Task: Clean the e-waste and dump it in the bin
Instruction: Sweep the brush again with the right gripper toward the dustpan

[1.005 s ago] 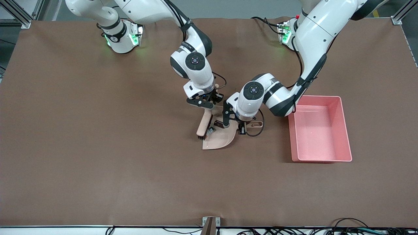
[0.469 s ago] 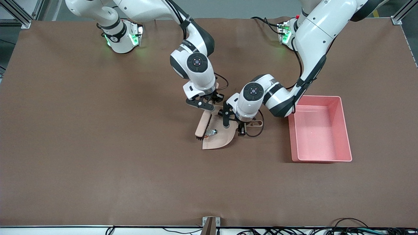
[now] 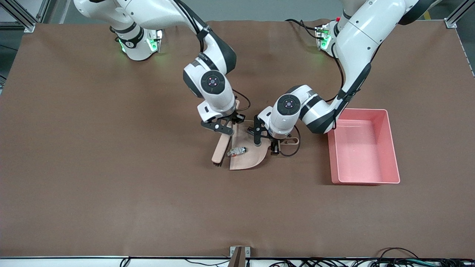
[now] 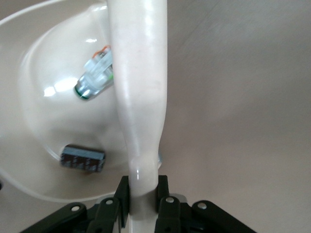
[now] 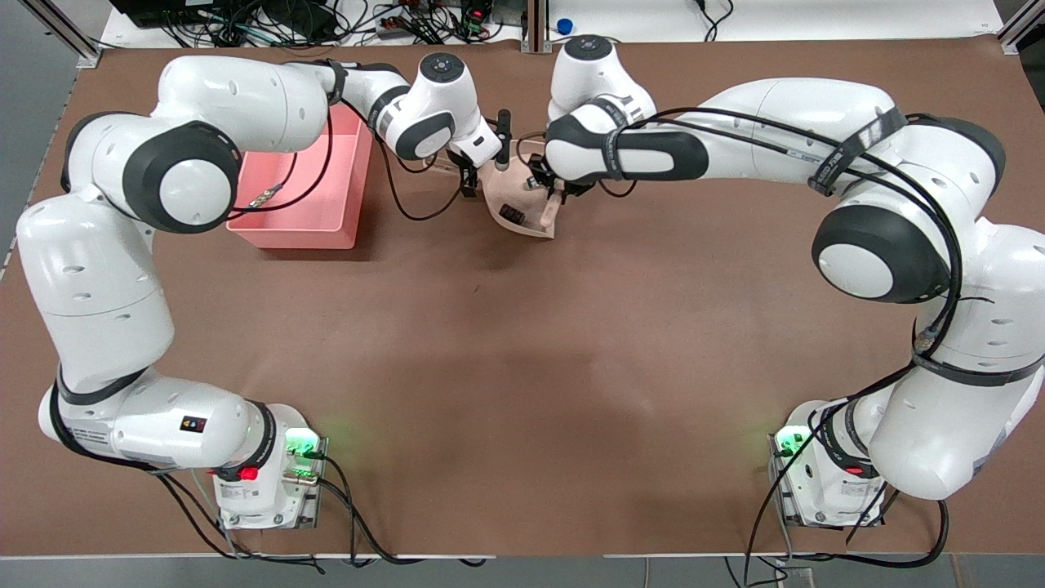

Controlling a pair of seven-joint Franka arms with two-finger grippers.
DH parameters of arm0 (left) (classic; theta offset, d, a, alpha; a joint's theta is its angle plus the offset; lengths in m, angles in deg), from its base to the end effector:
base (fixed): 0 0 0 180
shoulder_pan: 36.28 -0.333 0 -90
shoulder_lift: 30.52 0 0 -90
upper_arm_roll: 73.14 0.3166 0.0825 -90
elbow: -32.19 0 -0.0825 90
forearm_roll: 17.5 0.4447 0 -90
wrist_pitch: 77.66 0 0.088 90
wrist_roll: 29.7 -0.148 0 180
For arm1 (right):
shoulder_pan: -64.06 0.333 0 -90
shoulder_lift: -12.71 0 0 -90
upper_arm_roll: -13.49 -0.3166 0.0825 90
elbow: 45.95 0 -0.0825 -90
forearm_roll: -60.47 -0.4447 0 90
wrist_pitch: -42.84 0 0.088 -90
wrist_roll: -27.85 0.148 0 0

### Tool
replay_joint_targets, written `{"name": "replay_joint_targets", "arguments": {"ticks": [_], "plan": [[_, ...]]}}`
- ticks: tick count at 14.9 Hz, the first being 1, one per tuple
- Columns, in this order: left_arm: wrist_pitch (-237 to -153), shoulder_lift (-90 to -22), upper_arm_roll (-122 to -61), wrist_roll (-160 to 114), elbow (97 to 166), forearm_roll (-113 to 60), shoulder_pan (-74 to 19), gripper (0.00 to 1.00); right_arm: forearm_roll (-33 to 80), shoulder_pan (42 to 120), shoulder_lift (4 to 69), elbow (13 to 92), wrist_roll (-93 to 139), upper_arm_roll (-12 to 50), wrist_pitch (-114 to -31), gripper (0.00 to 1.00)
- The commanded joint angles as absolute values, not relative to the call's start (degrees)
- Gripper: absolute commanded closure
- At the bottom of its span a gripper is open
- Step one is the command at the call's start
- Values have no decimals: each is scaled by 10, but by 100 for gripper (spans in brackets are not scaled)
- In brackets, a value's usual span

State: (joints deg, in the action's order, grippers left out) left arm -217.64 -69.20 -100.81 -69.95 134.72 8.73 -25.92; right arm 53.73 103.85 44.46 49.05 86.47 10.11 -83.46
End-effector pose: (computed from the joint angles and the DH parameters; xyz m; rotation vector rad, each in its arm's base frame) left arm 0.5682 -0.4209 0.1317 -2.1687 2.2483 -0.1327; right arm 0.5286 0.5031 0.2114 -3.0179 0.5312 0.1569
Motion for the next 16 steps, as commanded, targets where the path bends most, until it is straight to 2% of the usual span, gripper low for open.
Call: {"name": "replay_joint_targets", "arguments": {"ticks": [1,5,11,16], "plan": [[-2201,-697,-1011,-688,1339,98,-263,88,531,1009,432,499,828,100,-820,100],[-2244,-699,-1012,-688,1350,95,-272,89,546,973,424,506,786,102,-820,100],[-2300,-716,-1012,-686,1367,92,-280,89,628,943,421,526,780,109,-800,100],[-2388,-739,-1014,-688,1388,92,-300,89,628,887,391,544,711,110,-784,100]]}}
